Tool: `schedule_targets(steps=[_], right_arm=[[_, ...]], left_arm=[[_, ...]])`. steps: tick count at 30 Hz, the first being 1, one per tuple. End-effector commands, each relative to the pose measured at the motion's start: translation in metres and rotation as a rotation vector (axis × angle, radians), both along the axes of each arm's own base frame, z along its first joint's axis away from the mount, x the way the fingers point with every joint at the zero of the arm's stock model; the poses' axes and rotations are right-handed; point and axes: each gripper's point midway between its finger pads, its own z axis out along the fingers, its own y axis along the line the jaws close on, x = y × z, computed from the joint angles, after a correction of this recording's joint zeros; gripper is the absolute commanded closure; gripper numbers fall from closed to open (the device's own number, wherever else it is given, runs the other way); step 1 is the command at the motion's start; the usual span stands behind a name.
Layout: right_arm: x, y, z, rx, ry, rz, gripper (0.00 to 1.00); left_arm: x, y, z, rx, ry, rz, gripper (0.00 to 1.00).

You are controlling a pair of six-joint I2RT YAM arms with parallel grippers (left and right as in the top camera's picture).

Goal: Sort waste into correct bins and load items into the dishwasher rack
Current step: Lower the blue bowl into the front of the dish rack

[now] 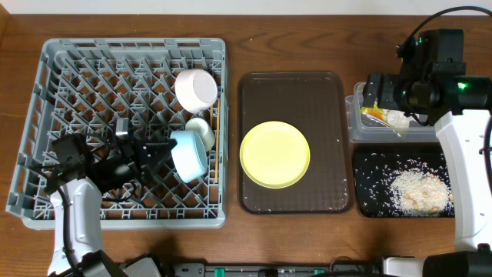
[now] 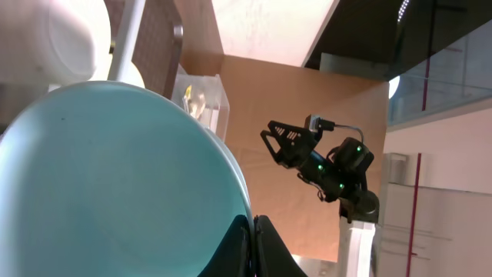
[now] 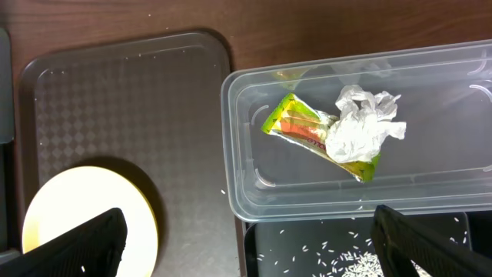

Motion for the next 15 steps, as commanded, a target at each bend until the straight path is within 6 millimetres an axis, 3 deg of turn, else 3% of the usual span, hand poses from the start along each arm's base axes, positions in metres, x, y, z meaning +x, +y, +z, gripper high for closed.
schedule_targets(steps=[1,7,15], right_arm=[[0.001,0.002,0.001,-0.007,-0.001,0.015,0.01],[0.001,0.002,0.001,-0.007,-0.001,0.016,0.01],[0.001,0.002,0.001,-0.007,-0.001,0.015,0.01]], left_arm=[[-0.004,-0.008,0.003,-0.038,0.011,-0.03,0.94],[-0.007,-0.02,0.002,-0.034,0.007,-0.077,0.94],[-0.006,-0.02,-0.008,0.014,0.035,-0.069,0.94]])
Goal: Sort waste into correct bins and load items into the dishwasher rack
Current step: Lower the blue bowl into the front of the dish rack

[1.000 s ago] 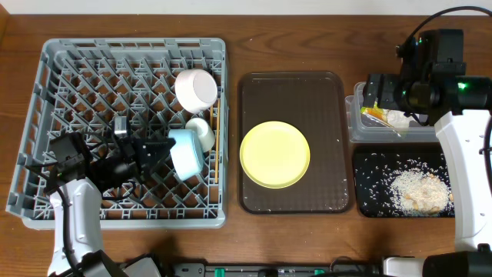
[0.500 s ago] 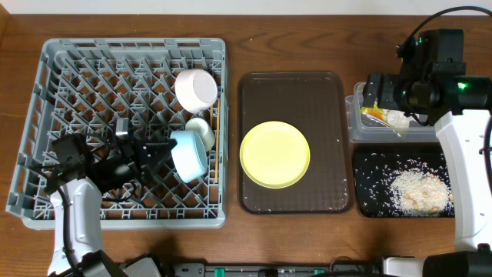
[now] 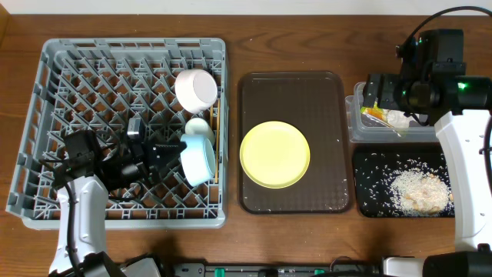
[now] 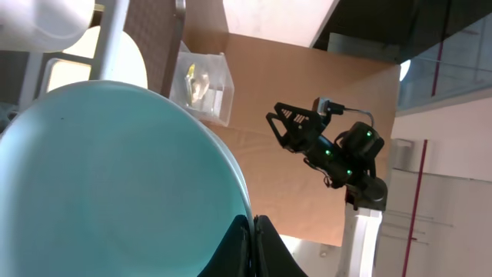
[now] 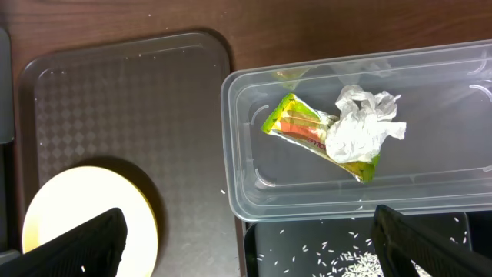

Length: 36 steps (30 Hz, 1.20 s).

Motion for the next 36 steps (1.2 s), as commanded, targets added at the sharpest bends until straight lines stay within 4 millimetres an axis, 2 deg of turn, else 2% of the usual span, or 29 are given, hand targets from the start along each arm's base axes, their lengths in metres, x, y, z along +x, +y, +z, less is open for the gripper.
schedule_targets(steps=[1,11,18,36], right_arm=[[0.0,0.002,0.001,-0.007,-0.001,0.016,0.01],[0.001,0.002,0.001,-0.007,-0.001,0.016,0.01],[0.001,0.002,0.001,-0.007,-0.001,0.016,0.01],[0.0,0.002,0.001,-0.007,-0.001,0.016,0.01]], left_arm=[[-0.002,-0.001,-0.005,0.009,0.018,-0.002,0.94],[-0.006,-0.003,-0.012,-0.029,0.099,0.004,0.94],[-0.007,-0.005,-0.002,-0.085,0.086,-0.008,0.94],[0.0,0.002,-0.001,-0.094,0.101,0.015,0.94]])
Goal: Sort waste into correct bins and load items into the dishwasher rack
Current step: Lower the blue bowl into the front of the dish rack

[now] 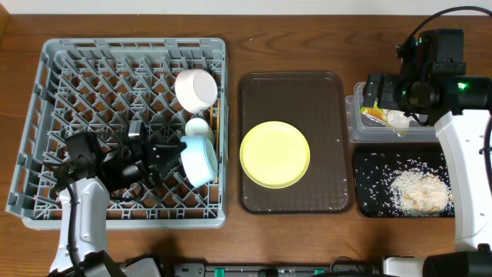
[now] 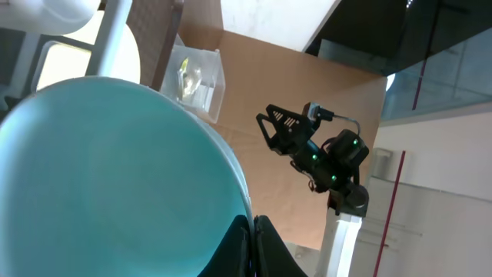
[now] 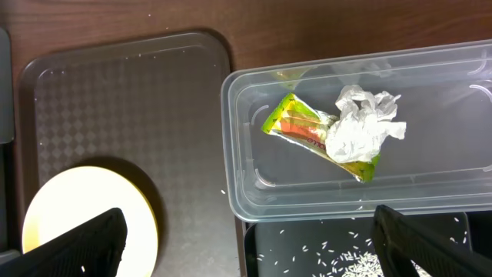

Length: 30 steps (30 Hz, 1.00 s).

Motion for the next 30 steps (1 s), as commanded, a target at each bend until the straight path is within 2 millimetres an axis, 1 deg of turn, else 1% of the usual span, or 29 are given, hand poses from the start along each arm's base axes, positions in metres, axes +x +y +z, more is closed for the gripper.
schedule_targets(steps=[1,4,7,11,14,19,22,25,26,27,28,30], right_arm=[[0.0,0.002,0.001,-0.006,-0.001,0.015,0.01],[0.0,0.002,0.001,-0.007,-0.001,0.016,0.01],[0.001,0.002,0.001,-0.007,-0.002,0.016,0.01],[0.001,0.002,0.001,-0.007,-0.001,0.016,0.01],[0.0,0.002,0.001,-0.007,-0.001,0.016,0.01],[0.0,0.002,0.001,-0.007,-0.001,0.016,0.01],[0.001,0.002,0.001,-0.007,-0.001,0.016,0.01],[0.0,0.002,0.001,-0.007,-0.001,0.015,0.01],[0.001,0.002,0.001,-0.007,-0.001,0.016,0.01],[0.0,0.002,0.001,-0.006,-0.001,0.015,0.01],[0.001,0.002,0.001,-0.007,-0.001,0.016,0.01],[0.0,0.002,0.001,-0.007,-0.001,0.016,0.01]], left_arm=[[-0.001,0.001,0.001,-0.024,0.019,0.003,0.94],[-0.002,-0.001,0.0,-0.009,-0.005,-0.004,0.94],[-0.003,-0.005,-0.003,0.003,0.008,-0.018,0.94],[-0.005,-0.01,-0.001,-0.01,0.008,-0.038,0.94],[-0.005,-0.01,-0.001,-0.007,0.008,-0.038,0.94],[-0.003,-0.008,-0.016,0.072,0.042,-0.018,0.94],[-0.002,-0.006,-0.021,0.099,0.053,-0.011,0.94],[0.001,-0.001,-0.035,0.181,0.077,0.01,0.93],[0.002,0.001,-0.04,0.21,0.084,0.019,0.89],[0.004,0.002,-0.041,0.223,0.077,0.022,0.83],[0.006,0.003,-0.04,0.229,0.058,0.025,0.71],[0.011,0.006,-0.038,0.243,0.025,0.034,0.55]])
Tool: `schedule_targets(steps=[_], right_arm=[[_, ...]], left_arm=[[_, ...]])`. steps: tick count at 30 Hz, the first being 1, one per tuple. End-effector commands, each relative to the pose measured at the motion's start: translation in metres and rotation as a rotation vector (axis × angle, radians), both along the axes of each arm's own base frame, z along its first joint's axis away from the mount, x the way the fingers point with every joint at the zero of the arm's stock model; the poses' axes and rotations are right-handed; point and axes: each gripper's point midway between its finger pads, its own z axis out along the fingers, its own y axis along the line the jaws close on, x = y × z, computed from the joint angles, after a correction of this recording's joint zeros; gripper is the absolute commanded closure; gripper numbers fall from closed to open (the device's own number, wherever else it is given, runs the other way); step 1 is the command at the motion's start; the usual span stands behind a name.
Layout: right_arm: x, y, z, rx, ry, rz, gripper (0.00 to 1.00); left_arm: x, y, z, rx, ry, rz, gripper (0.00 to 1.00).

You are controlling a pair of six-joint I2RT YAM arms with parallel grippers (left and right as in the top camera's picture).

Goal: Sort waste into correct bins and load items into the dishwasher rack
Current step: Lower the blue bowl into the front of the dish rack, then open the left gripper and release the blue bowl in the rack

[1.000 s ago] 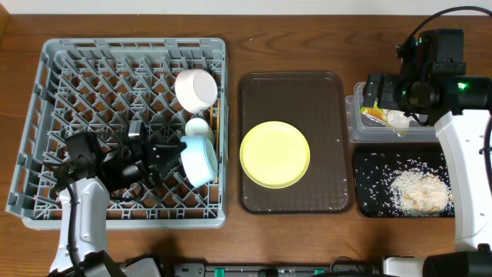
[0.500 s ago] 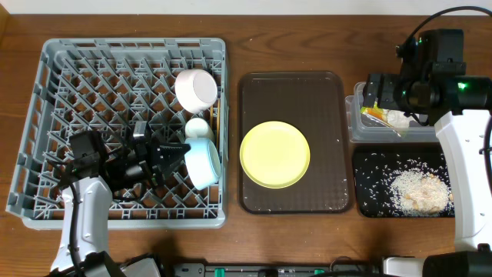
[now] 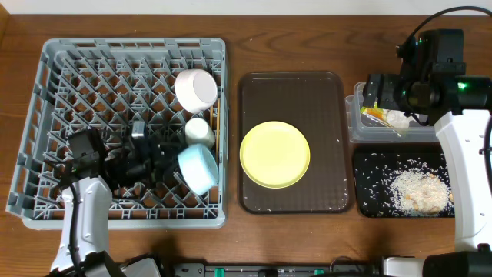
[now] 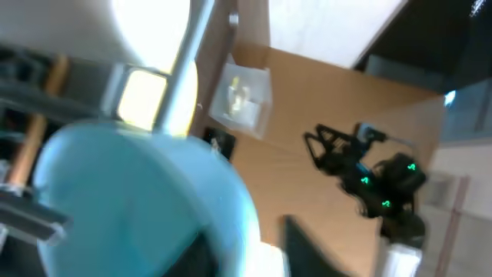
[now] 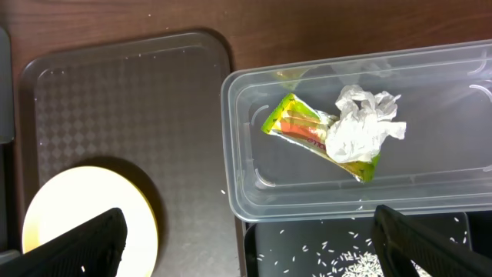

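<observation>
A light blue bowl (image 3: 198, 169) rests on its side in the grey dishwasher rack (image 3: 46, 115), near the rack's right wall. My left gripper (image 3: 163, 164) is right beside it. In the blurred left wrist view the fingers of my left gripper (image 4: 250, 245) stand apart, with the bowl's (image 4: 131, 208) rim between them. A yellow plate (image 3: 275, 154) lies on the brown tray (image 3: 292, 92). My right gripper (image 5: 250, 246) hangs open above the clear bin (image 5: 254, 192), which holds a green wrapper (image 5: 296, 123) and a crumpled tissue (image 5: 361, 127).
Two white cups (image 3: 195, 89) (image 3: 200, 131) sit in the rack above the bowl. A black tray (image 3: 369, 208) with scattered rice and a food heap (image 3: 419, 190) lies at the front right, below the clear bin (image 3: 354, 127).
My left gripper's fingers, pinched on the bowl's rim before, now stand apart. The bowl has shifted slightly lower in the rack and turned more on its side. The right arm has not moved.
My left gripper first held the blue bowl by its rim over the rack's right part. It then stood a little further right with the bowl, and stayed there shut. Now the fingers are apart and the bowl lies in the rack. The right gripper stayed open over the bin.
</observation>
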Motion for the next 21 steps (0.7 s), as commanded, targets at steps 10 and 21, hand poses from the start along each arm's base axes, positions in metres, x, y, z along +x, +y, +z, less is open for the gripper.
schedule_targets(steps=[10,21], right_arm=[[0.001,0.002,0.001,-0.007,-0.001,0.016,0.01],[0.0,0.002,0.001,-0.007,-0.001,0.016,0.01]], left_arm=[[0.021,0.014,0.01,0.127,-0.09,0.042,0.39],[0.011,0.041,0.0,0.46,-0.069,0.175,0.27]])
